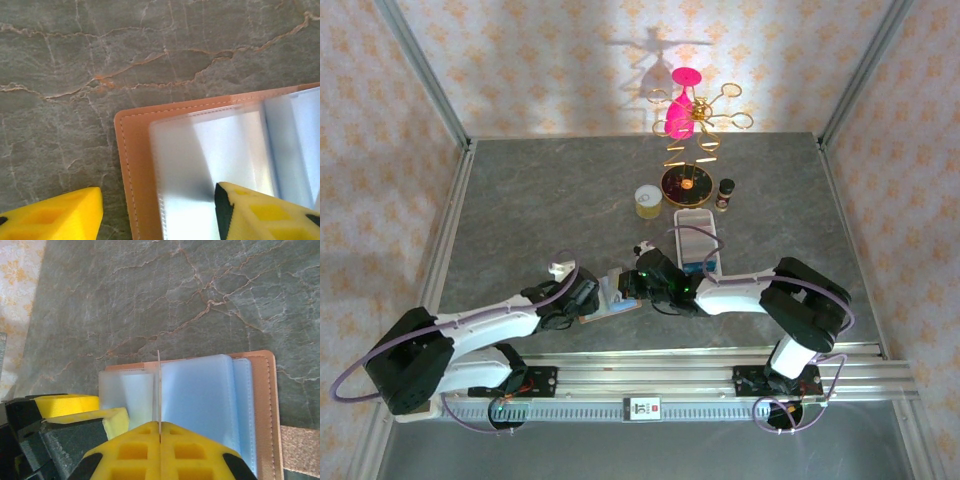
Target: Put the credit cards into the card holder
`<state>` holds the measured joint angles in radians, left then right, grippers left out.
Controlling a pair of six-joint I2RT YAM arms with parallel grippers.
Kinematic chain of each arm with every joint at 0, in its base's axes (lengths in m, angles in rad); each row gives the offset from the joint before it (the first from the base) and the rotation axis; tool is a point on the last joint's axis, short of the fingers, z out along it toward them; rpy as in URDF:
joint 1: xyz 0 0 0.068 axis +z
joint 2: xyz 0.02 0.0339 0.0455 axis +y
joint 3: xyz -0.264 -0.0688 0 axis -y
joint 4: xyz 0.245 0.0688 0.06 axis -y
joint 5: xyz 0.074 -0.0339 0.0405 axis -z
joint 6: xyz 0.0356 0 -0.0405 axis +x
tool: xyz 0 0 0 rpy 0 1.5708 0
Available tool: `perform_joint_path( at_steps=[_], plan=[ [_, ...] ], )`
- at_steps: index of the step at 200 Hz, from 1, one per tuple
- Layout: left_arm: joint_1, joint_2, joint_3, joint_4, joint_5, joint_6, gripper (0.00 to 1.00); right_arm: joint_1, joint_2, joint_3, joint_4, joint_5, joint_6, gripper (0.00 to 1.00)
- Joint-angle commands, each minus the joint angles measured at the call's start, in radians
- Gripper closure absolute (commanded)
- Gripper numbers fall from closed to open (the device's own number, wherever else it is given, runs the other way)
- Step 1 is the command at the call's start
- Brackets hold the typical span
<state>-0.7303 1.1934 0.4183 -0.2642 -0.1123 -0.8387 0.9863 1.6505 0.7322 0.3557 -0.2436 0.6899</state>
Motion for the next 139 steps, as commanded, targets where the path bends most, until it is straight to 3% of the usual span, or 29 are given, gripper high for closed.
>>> perform_joint_path(
  at_steps=[1,50,65,139],
  plan=[
    [0.009,0.061,-0.009,0.091,0.128,0.046,0.46,-0.005,-0.007,0.011,-0.02,0.019,-0.009,1.0],
    [0.008,0.149,-0.007,0.172,0.234,0.115,0.55,-0.005,-0.039,-0.031,-0.006,0.016,0.014,1.0],
    [0.008,0.163,-0.003,0.192,0.259,0.126,0.64,-0.005,-0.055,-0.048,0.012,0.01,0.025,1.0],
    [0.009,0.1,-0.046,0.329,0.371,0.133,0.72,-0.004,-0.101,-0.083,0.062,-0.019,0.059,1.0]
  ],
)
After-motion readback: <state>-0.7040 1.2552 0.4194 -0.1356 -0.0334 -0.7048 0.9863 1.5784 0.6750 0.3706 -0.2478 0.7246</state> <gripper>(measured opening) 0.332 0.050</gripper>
